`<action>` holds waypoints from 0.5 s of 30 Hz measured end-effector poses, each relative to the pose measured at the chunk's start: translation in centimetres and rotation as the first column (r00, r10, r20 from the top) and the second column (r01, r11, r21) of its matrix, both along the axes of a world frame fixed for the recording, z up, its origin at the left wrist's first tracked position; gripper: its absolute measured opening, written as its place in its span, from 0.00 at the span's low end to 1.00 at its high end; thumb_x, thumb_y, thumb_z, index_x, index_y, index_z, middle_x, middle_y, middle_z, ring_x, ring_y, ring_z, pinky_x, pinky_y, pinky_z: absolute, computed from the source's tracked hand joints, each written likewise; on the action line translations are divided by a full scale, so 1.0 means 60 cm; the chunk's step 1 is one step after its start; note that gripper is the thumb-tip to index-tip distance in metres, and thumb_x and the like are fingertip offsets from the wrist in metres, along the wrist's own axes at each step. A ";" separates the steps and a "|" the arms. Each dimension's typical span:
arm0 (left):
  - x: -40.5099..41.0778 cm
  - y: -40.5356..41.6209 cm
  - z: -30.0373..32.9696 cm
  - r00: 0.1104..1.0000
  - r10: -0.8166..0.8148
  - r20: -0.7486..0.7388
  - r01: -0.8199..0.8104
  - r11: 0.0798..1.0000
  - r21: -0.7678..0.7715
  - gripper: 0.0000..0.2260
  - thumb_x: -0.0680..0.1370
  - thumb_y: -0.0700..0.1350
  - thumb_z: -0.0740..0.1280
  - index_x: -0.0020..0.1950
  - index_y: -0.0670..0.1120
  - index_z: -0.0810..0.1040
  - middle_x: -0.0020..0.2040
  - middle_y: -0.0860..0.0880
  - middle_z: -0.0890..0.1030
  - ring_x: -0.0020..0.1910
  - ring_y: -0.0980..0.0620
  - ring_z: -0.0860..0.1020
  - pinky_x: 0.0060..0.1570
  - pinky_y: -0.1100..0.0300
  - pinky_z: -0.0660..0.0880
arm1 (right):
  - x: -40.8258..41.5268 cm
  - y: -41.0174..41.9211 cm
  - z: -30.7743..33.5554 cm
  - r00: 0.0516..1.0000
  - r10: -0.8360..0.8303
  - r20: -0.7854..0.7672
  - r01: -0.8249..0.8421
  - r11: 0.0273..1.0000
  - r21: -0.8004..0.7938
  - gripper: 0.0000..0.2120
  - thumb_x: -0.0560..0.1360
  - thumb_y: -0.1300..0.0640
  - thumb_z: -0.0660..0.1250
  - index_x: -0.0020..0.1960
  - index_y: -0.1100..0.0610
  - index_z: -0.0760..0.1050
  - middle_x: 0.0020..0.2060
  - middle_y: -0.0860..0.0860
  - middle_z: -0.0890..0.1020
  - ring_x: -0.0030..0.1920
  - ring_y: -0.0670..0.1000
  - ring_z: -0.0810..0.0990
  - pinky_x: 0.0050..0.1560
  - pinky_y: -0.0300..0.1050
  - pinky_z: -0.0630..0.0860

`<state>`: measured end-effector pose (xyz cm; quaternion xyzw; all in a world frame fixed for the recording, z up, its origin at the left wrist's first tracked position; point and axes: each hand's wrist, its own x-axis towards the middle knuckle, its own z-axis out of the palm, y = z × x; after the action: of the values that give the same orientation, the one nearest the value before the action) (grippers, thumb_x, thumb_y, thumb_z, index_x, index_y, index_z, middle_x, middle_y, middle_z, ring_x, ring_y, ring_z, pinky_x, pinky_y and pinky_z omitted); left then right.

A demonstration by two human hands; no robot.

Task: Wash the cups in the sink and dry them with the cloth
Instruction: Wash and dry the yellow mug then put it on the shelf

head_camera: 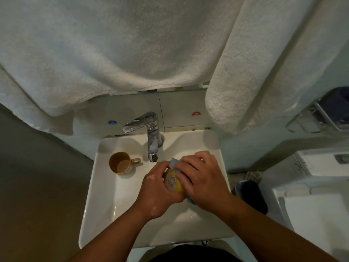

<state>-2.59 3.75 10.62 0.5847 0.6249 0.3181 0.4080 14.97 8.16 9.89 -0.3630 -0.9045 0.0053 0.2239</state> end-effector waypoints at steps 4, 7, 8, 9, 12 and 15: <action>0.000 -0.008 0.001 0.998 -0.052 -0.038 0.055 0.995 0.079 0.36 0.58 0.52 0.83 0.63 0.62 0.74 0.58 0.66 0.74 0.58 0.61 0.75 0.49 0.55 0.82 | 0.029 0.022 -0.008 0.943 -0.216 -0.252 0.203 0.976 -0.079 0.12 0.77 0.45 0.64 0.45 0.53 0.79 0.42 0.48 0.82 0.44 0.52 0.76 0.49 0.45 0.66; 0.006 -0.008 0.001 0.998 -0.045 -0.048 0.050 0.994 0.093 0.35 0.58 0.55 0.81 0.62 0.64 0.72 0.58 0.66 0.74 0.58 0.61 0.75 0.49 0.57 0.82 | 0.014 0.016 -0.021 0.940 -0.253 -0.227 0.222 0.963 -0.153 0.14 0.79 0.44 0.63 0.44 0.53 0.80 0.42 0.48 0.83 0.45 0.52 0.77 0.49 0.49 0.71; 0.008 -0.006 0.001 0.998 -0.043 -0.047 0.047 0.994 0.094 0.35 0.58 0.56 0.81 0.62 0.63 0.72 0.58 0.66 0.74 0.57 0.61 0.76 0.49 0.57 0.82 | 0.006 0.010 -0.024 0.955 -0.219 -0.198 0.198 0.973 -0.123 0.14 0.79 0.44 0.63 0.47 0.53 0.81 0.44 0.48 0.83 0.47 0.52 0.78 0.50 0.51 0.72; 0.006 -0.006 -0.001 0.998 -0.043 -0.043 0.046 0.994 0.094 0.35 0.58 0.56 0.81 0.63 0.62 0.72 0.57 0.65 0.75 0.57 0.60 0.76 0.49 0.56 0.82 | 0.005 0.008 -0.025 0.969 -0.167 -0.183 0.152 0.984 -0.090 0.14 0.79 0.44 0.64 0.49 0.52 0.81 0.46 0.49 0.83 0.48 0.52 0.78 0.51 0.52 0.72; 0.000 -0.008 0.000 0.998 -0.067 -0.019 0.069 0.994 0.089 0.36 0.59 0.55 0.82 0.64 0.60 0.73 0.59 0.63 0.75 0.58 0.57 0.76 0.49 0.54 0.82 | 0.030 0.022 -0.017 0.972 -0.053 -0.230 0.051 0.999 -0.017 0.11 0.77 0.46 0.64 0.49 0.54 0.79 0.46 0.50 0.80 0.47 0.50 0.75 0.49 0.51 0.75; 0.001 -0.008 0.001 0.996 -0.094 0.004 0.093 0.994 0.064 0.37 0.60 0.51 0.83 0.66 0.61 0.71 0.61 0.65 0.73 0.61 0.58 0.75 0.50 0.57 0.82 | 0.043 0.032 -0.008 0.898 -0.185 -0.400 0.122 0.976 -0.179 0.14 0.75 0.46 0.64 0.40 0.56 0.77 0.36 0.50 0.79 0.40 0.48 0.73 0.40 0.46 0.73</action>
<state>-2.52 3.27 10.70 0.6249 0.5851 0.3202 0.4058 17.53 10.09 9.38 -0.4396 -0.8020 0.1320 0.3823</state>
